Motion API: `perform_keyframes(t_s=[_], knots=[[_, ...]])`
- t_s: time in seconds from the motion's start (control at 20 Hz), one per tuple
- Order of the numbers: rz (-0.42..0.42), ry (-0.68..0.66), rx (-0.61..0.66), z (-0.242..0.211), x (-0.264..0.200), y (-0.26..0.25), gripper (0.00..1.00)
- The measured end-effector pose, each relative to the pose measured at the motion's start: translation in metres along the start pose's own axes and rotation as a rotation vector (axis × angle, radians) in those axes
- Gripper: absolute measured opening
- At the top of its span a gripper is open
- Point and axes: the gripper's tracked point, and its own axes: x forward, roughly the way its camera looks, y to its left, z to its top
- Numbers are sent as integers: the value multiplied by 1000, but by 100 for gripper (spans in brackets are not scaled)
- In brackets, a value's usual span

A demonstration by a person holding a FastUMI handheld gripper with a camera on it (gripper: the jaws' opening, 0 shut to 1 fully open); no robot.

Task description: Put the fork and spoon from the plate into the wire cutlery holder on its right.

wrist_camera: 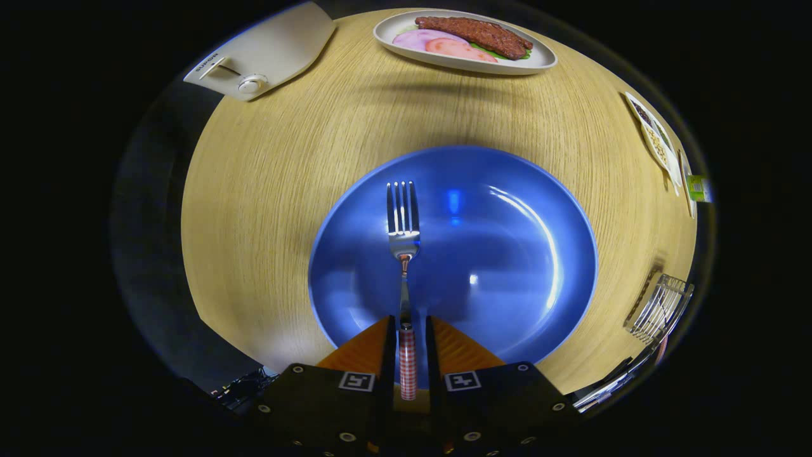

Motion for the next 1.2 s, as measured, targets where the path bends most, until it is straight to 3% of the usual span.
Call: perform_keyframes(t_s=[0.1, 0.25, 0.35, 0.65, 1.2], knots=[[4, -11, 19, 0, 1, 3, 14], [-36, -35, 24, 1, 1, -5, 9], [-19, -37, 34, -1, -2, -5, 6], [-5, -85, 81, -10, -47, -40, 5], [-106, -118, 285, -72, -131, -173, 5]])
